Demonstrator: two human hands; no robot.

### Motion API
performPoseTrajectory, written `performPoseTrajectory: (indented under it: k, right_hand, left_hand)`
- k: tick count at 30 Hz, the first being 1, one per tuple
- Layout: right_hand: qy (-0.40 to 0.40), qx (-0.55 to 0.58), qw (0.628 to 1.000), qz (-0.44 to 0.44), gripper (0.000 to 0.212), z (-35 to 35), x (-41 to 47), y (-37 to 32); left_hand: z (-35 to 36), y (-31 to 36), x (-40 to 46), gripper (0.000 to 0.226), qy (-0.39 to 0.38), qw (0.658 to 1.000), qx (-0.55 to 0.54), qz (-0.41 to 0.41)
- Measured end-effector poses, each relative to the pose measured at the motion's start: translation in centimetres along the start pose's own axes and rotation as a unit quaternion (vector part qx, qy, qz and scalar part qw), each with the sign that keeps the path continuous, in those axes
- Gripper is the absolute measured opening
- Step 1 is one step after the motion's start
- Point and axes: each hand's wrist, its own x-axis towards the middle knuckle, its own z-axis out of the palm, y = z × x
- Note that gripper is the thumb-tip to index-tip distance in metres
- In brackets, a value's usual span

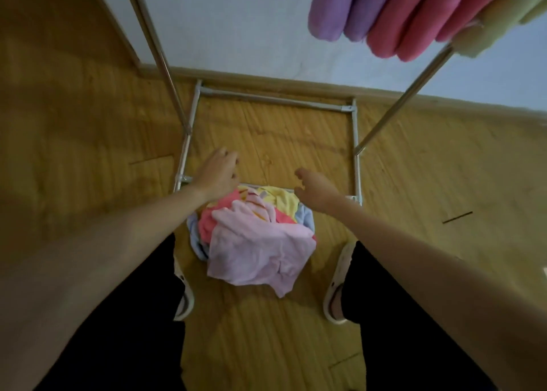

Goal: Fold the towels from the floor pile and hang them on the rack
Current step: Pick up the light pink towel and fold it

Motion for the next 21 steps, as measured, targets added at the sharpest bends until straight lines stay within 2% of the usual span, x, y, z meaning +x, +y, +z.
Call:
performPoseTrajectory:
  k: [2,5,8,10,18,21]
  right_hand:
    - [-0.051,-0.022,0.998,-0.001,0.039,4.0,0.5,1.1]
    - [-0.110,-0.037,0.993,-0.015,0.035,9.1,1.5,1.3]
    - [-0.126,-0.028,0.991,-0.044,0.043,13.4,2.8,0.2]
    - [-0.117,-0.015,0.991,-0.062,0.047,15.8,3.7,-0.7]
    - [-0.044,-0.047,0.994,-0.087,0.065,21.2,7.0,-1.7]
    - [-0.034,-0.093,0.991,-0.093,0.055,21.3,7.6,-1.3]
  left_hand:
    - [2.9,-1.8,-0.7,0.027,-0.063,0.998,0.004,-0.023]
    - [7.0,-4.6,-1.5,0.032,-0.111,0.992,-0.007,-0.062]
    - [11.2,-8.2,-1.9,0.021,-0.152,0.978,-0.021,-0.143]
    - [14.7,-10.9,-1.9,0.021,-0.170,0.968,-0.043,-0.182]
    - [19.0,-11.9,-0.8,0.034,-0.131,0.934,-0.189,-0.272]
    - [19.1,-12.0,0.0,0.030,-0.106,0.916,-0.244,-0.299]
